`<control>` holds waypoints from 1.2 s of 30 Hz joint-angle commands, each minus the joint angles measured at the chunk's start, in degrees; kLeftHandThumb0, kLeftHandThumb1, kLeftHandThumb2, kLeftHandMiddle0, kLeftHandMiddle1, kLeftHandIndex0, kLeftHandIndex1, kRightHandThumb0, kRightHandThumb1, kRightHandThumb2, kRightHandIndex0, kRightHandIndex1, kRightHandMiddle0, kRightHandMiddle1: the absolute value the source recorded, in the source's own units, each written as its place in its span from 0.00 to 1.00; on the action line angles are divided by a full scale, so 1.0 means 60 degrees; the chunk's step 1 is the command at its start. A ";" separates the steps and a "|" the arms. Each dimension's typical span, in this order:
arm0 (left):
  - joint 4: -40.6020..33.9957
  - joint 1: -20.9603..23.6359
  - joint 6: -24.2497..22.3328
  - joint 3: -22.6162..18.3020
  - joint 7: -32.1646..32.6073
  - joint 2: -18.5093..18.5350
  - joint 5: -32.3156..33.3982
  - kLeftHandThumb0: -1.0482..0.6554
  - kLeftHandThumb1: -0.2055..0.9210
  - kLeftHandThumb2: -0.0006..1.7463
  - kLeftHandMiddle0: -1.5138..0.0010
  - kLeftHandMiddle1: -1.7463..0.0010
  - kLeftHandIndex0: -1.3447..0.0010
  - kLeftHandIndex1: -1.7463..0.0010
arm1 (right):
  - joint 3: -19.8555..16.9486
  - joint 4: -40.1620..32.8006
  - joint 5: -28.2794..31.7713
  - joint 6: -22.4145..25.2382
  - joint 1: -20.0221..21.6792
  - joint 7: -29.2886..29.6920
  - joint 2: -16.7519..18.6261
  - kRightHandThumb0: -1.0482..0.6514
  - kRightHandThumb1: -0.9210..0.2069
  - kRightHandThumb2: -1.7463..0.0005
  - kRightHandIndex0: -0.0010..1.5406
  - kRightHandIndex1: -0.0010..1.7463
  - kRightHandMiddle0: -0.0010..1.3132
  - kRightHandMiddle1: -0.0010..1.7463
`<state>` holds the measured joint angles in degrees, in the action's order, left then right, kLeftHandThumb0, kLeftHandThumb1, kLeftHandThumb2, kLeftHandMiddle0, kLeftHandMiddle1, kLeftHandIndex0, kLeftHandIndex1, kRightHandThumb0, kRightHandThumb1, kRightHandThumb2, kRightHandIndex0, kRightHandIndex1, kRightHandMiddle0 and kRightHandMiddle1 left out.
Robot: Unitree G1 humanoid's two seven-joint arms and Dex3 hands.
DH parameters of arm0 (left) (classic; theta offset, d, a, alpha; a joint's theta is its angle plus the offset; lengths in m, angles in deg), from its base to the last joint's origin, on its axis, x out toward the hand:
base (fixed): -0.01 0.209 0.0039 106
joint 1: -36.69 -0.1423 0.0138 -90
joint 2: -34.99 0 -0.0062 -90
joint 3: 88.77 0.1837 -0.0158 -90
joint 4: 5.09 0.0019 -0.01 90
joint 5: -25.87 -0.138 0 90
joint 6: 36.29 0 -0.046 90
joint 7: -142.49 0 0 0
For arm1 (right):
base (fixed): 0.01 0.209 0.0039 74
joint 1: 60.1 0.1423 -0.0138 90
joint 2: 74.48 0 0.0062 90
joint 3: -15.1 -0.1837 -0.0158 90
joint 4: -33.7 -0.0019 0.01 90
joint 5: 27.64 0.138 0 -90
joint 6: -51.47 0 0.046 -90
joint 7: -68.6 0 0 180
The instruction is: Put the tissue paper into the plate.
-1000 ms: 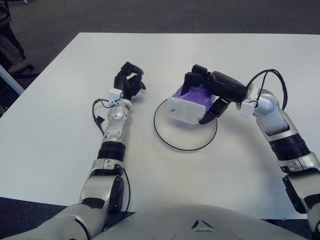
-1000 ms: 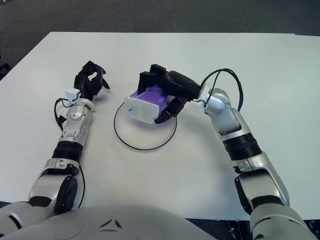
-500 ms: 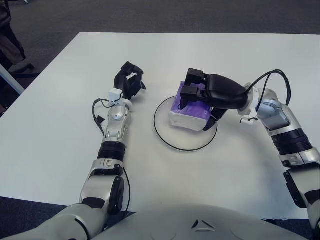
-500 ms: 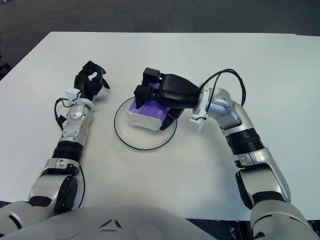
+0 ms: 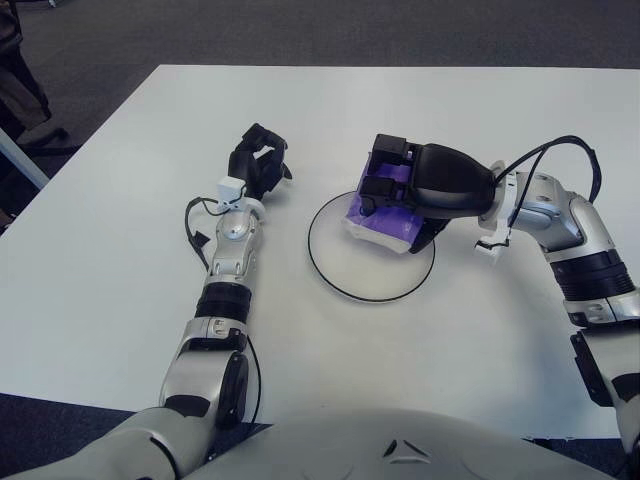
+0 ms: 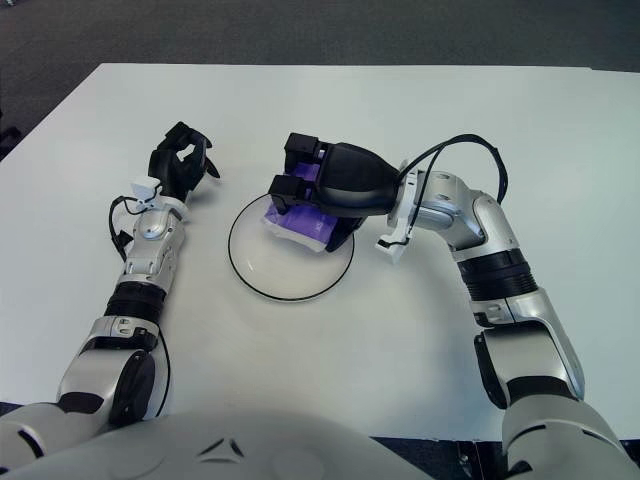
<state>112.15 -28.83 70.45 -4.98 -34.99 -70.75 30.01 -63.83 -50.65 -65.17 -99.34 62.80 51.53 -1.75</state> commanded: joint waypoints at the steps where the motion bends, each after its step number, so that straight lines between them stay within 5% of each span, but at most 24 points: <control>1: 0.0443 -0.0866 -0.0066 0.0089 0.0034 -0.0374 0.0011 0.44 1.00 0.21 0.38 0.00 0.48 0.00 | -0.0123 -0.0128 -0.0189 -0.0063 0.0187 0.0285 -0.0195 0.57 0.02 0.85 0.28 0.61 0.15 0.72; 5: 0.0437 -0.0872 -0.0068 0.0089 0.0043 -0.0375 0.0005 0.45 1.00 0.20 0.38 0.00 0.48 0.00 | -0.0038 -0.0171 -0.0214 0.0055 0.0226 0.0201 -0.0298 0.50 0.00 0.94 0.29 0.15 0.18 0.30; 8: 0.0447 -0.0872 -0.0061 0.0092 0.0066 -0.0366 -0.0022 0.45 1.00 0.20 0.38 0.00 0.48 0.00 | 0.0046 -0.0183 -0.0150 0.0134 0.0252 0.0110 -0.0366 0.48 0.00 0.95 0.27 0.05 0.18 0.19; 20: 0.0507 -0.0865 -0.0023 0.0151 0.0247 -0.0326 -0.0227 0.45 1.00 0.18 0.39 0.00 0.49 0.00 | 0.0490 -0.0147 0.1041 0.0478 0.0268 -0.0518 -0.0671 0.51 0.00 0.95 0.08 0.00 0.17 0.07; 36: 0.0577 -0.0814 -0.0119 0.0197 0.0574 -0.0363 -0.0496 0.44 1.00 0.16 0.40 0.00 0.49 0.00 | 0.0514 -0.1009 0.2785 0.1510 -0.0289 -0.1725 -0.1116 0.52 0.00 0.94 0.04 0.00 0.15 0.03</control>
<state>112.60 -28.70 70.25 -4.60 -32.35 -70.72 27.50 -60.34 -55.34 -50.09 -90.94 61.87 42.04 -7.53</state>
